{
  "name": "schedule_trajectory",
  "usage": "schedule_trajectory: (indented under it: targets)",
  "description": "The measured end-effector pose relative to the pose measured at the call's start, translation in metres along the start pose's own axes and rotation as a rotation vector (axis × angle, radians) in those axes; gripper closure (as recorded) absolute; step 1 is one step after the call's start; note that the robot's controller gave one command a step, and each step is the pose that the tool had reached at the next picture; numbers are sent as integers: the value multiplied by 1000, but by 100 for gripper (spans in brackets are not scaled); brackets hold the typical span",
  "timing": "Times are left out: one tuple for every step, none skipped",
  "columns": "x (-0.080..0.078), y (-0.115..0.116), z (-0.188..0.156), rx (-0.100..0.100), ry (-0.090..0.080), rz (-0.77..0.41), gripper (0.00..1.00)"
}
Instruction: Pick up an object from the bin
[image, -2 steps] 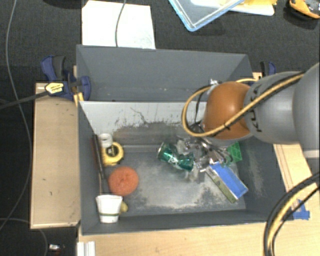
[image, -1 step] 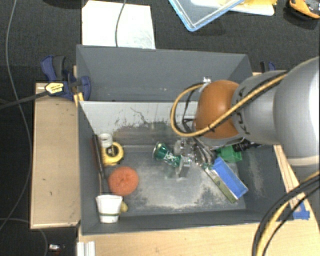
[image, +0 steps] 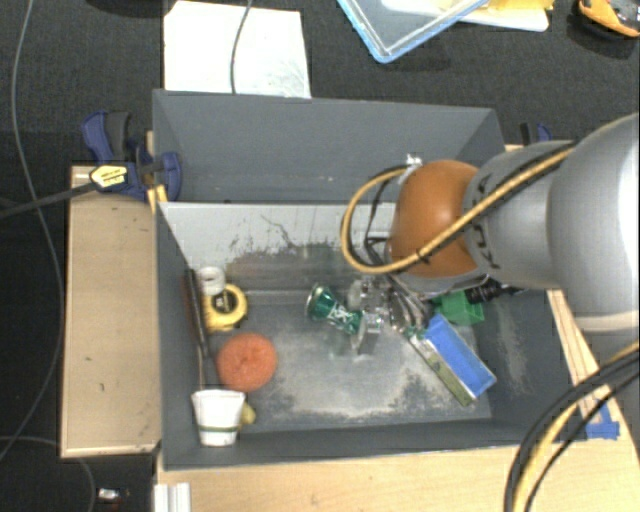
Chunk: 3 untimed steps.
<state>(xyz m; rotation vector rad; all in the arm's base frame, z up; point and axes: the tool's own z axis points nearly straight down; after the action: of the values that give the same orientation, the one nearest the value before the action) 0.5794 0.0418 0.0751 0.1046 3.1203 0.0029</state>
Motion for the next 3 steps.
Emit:
schedule_trajectory:
  targets:
    - [0, 0, -16, -1, -3, -1, 100]
    - [1, 0, -35, 0, 3, -3, 100]
    - [0, 0, -53, 0, 0, -4, 100]
